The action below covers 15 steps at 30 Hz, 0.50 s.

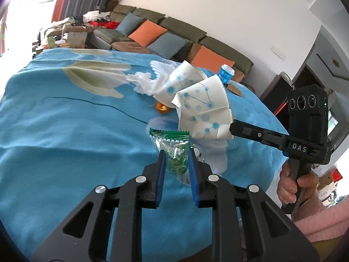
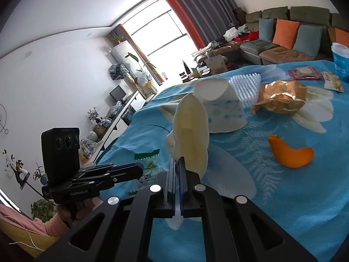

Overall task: Collect trash
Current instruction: 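Carry the candy wrapper and paper cup with both grippers over the teal bin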

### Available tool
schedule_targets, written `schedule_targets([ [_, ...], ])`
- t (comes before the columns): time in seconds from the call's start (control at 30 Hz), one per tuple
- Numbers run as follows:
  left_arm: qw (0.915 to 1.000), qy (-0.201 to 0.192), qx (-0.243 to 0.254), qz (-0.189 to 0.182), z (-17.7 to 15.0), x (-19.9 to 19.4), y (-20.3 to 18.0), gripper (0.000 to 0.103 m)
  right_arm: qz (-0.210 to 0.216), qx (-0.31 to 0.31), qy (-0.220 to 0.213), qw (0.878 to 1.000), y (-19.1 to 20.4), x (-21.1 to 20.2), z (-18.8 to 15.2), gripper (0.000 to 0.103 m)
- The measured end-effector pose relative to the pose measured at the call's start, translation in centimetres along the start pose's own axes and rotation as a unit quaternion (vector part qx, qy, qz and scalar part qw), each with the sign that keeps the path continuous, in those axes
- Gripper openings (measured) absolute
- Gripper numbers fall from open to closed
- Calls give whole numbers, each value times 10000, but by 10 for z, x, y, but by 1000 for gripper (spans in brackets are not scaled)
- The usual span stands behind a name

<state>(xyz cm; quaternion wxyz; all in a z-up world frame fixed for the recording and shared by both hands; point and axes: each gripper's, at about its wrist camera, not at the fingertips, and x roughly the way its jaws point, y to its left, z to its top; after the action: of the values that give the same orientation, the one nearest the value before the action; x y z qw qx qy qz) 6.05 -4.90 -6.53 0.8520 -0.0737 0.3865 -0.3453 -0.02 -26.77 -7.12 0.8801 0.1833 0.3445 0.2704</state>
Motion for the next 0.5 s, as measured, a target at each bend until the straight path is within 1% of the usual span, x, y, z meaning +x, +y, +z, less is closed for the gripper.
schedule_targets([
  [0.23, 9991, -287, -187, 243, -5, -33, 19, 21, 186, -102, 18, 9998, 13, 11, 8, 2],
  [0.5, 9955, -626, -398, 598, -8, -74, 42, 20, 478, -273, 95, 9984, 34, 33, 17, 2],
])
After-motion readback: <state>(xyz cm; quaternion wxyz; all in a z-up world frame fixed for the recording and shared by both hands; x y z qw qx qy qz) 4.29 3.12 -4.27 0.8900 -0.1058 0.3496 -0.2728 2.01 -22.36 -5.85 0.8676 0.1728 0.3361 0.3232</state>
